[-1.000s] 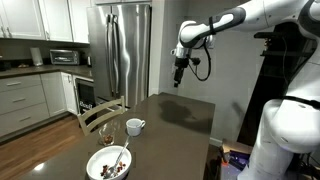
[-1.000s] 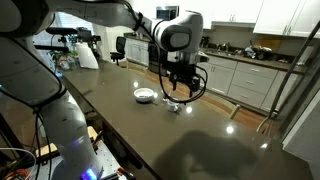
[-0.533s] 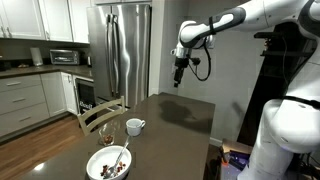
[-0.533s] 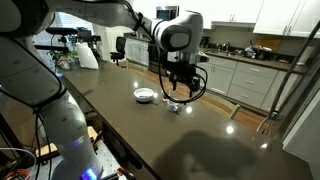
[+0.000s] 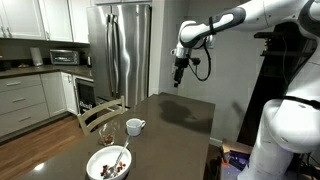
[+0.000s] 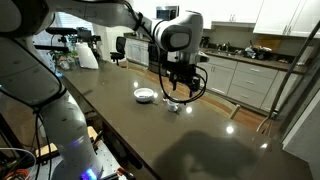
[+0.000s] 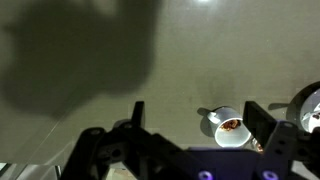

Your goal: Pour the contents in the mug cup into the bowl

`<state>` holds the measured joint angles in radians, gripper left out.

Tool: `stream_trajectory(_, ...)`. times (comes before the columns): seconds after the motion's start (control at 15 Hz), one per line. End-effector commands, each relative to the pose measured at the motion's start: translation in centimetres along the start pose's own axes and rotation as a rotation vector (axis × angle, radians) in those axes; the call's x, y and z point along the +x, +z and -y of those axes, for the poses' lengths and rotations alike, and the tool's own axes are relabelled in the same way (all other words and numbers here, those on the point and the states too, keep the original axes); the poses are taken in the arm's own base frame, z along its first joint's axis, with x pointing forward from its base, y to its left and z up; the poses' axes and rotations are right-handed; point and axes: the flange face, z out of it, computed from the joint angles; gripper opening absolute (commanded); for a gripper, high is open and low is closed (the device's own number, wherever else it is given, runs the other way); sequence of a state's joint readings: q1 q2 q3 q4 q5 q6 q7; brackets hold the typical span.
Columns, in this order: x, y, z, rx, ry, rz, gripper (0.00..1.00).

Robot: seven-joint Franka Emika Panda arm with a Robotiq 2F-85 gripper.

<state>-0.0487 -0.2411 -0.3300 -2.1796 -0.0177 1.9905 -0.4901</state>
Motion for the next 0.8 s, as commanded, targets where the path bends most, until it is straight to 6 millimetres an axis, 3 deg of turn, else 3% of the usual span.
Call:
stream_trajectory(0.0, 0.0, 0.0, 0.0, 0.001, 0.000, 0.001, 1.00)
stream_trajectory(0.2, 2.2, 0.7, 1.3, 0.006, 0.019, -0.002, 1.00)
stream_trajectory(0.53, 7.9, 2.2, 3.9, 0.021, 0.105, -0.025, 1.00)
stream_trajectory(0.73, 11.0, 3.5, 3.9, 0.012, 0.219, -0.026, 1.00)
